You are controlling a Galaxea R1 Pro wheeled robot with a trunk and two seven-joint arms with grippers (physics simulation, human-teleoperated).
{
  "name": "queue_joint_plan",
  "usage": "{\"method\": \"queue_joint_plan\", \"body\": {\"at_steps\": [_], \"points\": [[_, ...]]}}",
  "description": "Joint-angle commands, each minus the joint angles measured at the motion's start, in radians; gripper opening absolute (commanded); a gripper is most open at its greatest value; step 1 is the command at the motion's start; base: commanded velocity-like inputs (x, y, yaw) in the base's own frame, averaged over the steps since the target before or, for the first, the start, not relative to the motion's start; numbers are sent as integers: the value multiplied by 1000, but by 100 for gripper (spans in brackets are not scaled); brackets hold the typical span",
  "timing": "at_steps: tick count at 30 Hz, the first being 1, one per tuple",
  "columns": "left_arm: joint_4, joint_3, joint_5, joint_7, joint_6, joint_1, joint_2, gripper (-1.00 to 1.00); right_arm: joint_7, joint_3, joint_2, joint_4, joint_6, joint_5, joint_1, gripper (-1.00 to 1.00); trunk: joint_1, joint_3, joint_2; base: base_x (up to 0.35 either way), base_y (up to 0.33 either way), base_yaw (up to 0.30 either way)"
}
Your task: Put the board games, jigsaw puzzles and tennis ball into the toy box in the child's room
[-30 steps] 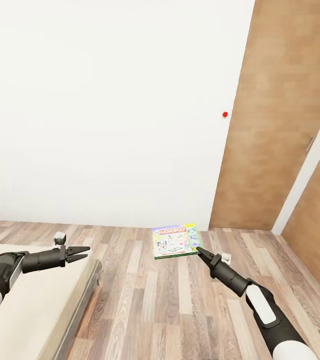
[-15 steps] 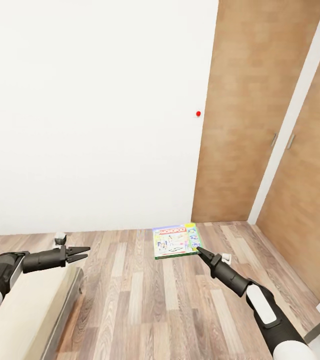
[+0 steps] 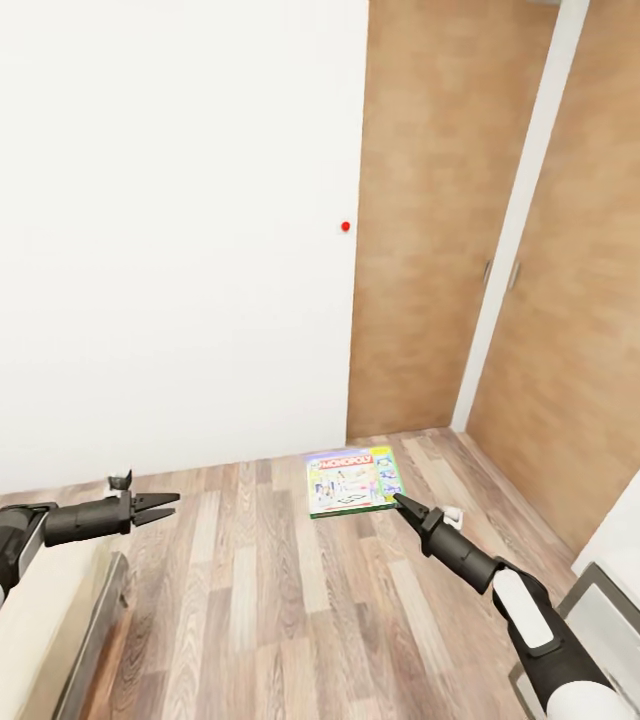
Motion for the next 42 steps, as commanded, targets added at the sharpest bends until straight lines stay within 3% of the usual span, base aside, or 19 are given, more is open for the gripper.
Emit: {"method": "queue_joint_plan", "body": {"at_steps": [1, 14, 22, 42], "points": [[-1, 7, -11, -8, 10, -1, 0, 100, 1, -2, 1, 0, 8, -8, -1, -100, 0, -2, -2, -124, 0, -280], [-1, 2, -11, -8, 10, -1, -3, 100, 1, -2, -2, 5, 8, -8, -1, -100, 0, -2, -2, -17, 0, -280], [-1, -1, -11, 6, 10, -1, -6, 100, 1, -1, 10, 6, 8, -3, -1, -100, 0, -2, -2, 0, 0, -280], [-1, 9, -11, 0, 11, -1, 1, 100, 3, -22, -4, 6, 12, -8, -1, -100, 0, -2, -2, 0, 0, -280]]}}
